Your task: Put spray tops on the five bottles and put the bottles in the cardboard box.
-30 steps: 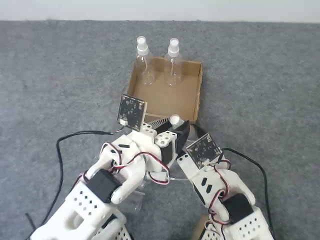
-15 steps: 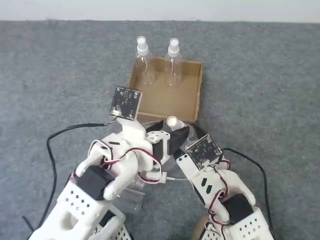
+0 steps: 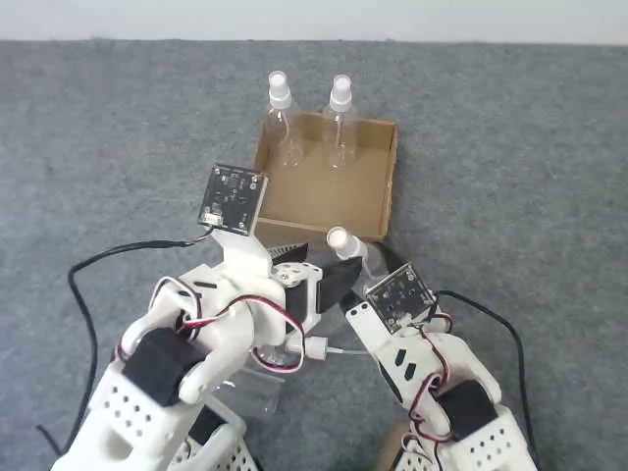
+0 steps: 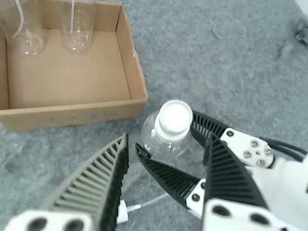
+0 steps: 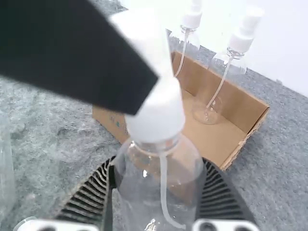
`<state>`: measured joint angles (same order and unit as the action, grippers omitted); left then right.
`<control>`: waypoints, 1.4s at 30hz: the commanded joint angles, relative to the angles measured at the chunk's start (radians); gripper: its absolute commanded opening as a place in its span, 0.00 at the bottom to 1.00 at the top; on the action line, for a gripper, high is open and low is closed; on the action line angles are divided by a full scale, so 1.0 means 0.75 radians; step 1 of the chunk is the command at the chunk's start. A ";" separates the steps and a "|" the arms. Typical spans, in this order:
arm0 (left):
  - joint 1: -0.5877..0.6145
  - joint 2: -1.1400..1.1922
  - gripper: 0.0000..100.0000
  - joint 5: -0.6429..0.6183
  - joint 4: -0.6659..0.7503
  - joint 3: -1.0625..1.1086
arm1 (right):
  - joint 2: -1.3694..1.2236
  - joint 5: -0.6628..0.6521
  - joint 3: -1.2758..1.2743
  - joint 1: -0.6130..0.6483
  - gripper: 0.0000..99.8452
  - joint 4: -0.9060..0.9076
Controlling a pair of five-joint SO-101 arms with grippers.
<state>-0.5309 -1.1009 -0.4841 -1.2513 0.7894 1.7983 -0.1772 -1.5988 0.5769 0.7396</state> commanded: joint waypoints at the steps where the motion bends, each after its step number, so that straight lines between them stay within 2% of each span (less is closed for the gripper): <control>1: 0.010 -0.035 0.24 0.012 -0.006 -0.085 | 0.021 -0.023 0.010 0.001 0.10 -0.038; 4: 0.037 -0.035 0.23 0.006 0.000 -0.087 | 0.021 -0.023 0.010 -0.001 0.10 -0.038; 9: 0.221 -0.035 0.23 -0.006 0.072 -0.087 | 0.021 -0.023 0.010 -0.001 0.10 -0.036; 14: 0.342 -0.035 0.23 -0.096 0.094 -0.077 | 0.021 -0.023 0.010 -0.001 0.10 -0.036; 19: 0.411 -0.035 0.23 -0.117 0.229 0.026 | 0.021 -0.020 0.014 -0.001 0.10 -0.038; 31: 0.383 -0.033 0.23 -0.117 0.571 0.296 | 0.026 -0.010 0.023 0.011 0.10 -0.040; 42: 0.059 -0.033 0.23 -0.102 0.829 0.517 | 0.026 -0.010 0.025 0.011 0.10 -0.038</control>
<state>-0.4051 -1.1009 -0.5669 -0.6989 1.1669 1.7983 -0.1757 -1.5988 0.5738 0.7365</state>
